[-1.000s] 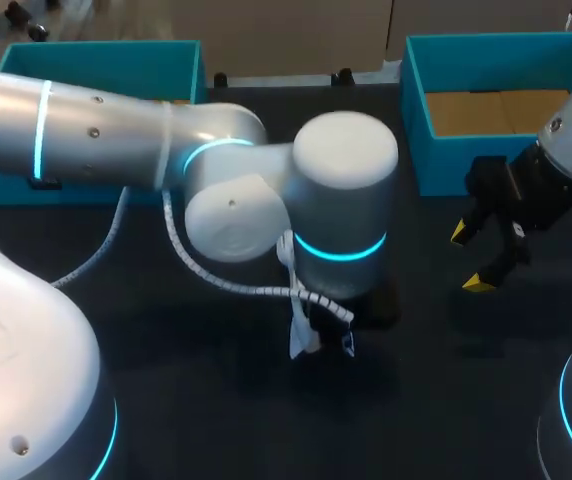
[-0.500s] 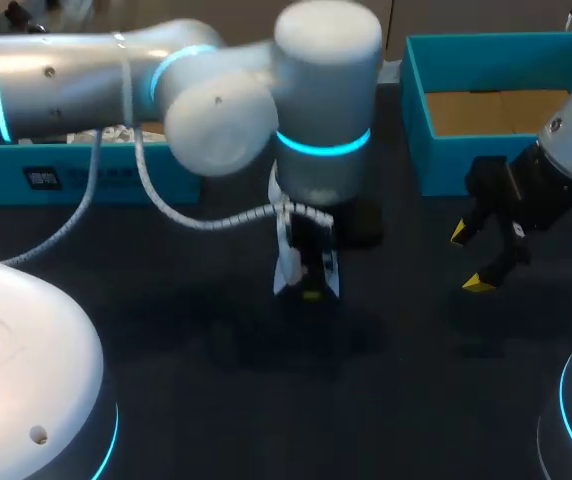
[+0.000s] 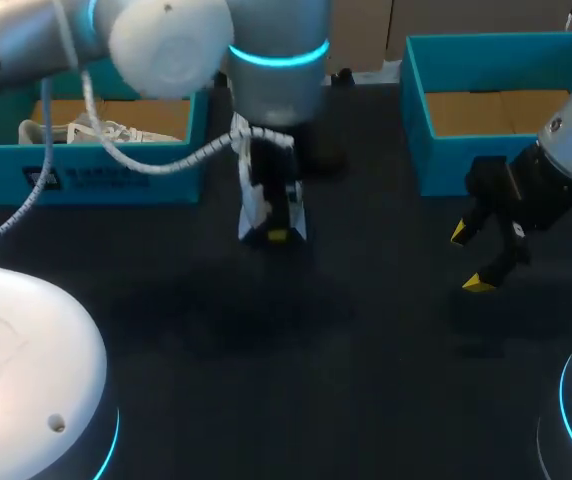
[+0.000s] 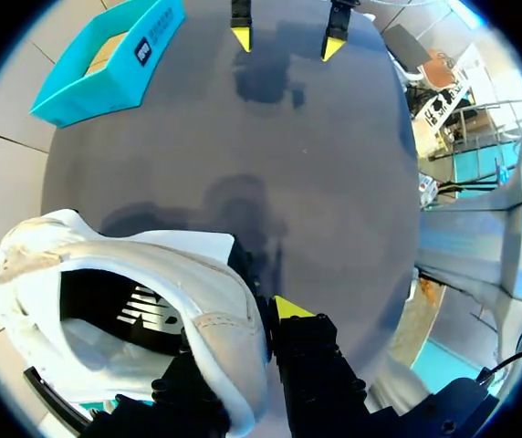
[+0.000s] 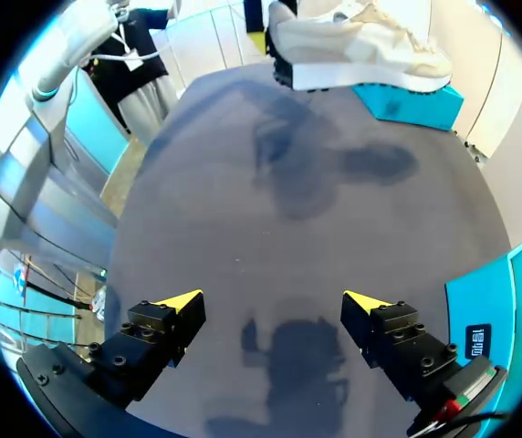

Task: Take the shoe out of the shoebox, open the shoe tongue, remove and reinsert the insole, then place the shoe into the shoebox

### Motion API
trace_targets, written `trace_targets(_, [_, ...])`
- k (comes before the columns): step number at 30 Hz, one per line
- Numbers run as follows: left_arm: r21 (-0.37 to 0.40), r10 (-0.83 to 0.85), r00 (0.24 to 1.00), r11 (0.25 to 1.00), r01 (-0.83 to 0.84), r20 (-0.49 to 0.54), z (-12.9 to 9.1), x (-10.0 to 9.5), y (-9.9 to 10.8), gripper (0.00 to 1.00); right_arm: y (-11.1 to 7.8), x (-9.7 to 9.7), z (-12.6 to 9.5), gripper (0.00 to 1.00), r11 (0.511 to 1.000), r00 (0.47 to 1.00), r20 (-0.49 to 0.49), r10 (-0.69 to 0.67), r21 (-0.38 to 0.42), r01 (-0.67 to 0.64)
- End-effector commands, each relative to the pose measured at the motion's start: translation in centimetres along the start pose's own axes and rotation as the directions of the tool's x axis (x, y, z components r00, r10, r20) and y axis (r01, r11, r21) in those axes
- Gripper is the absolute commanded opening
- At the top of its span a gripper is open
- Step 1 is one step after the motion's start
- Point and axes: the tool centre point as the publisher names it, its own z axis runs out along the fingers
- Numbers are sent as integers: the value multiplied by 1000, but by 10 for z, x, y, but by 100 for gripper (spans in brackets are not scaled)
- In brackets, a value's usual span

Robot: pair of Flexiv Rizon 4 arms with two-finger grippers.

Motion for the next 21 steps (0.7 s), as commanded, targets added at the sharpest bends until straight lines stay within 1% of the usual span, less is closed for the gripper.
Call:
trace_targets(1, [3, 20, 1000, 1000, -20, -12, -18, -14, 12, 0, 0, 1, 1, 100, 1000, 1000, 2, -1, 2, 1])
trace_targets(5, [-5, 17, 1000, 1000, -17, -4, -34, -29, 17, 0, 0, 1, 1, 100, 1000, 1000, 2, -1, 2, 1])
trace_targets(9, [-26, 26, 1000, 999, -26, -17, -66, -52, 29, 0, 0, 1, 1, 100, 1000, 1000, 2, -1, 2, 1])
trace_targets(21, [-26, 26, 1000, 999, -26, -17, -66, -52, 29, 0, 0, 1, 1, 100, 1000, 1000, 2, -1, 2, 1])
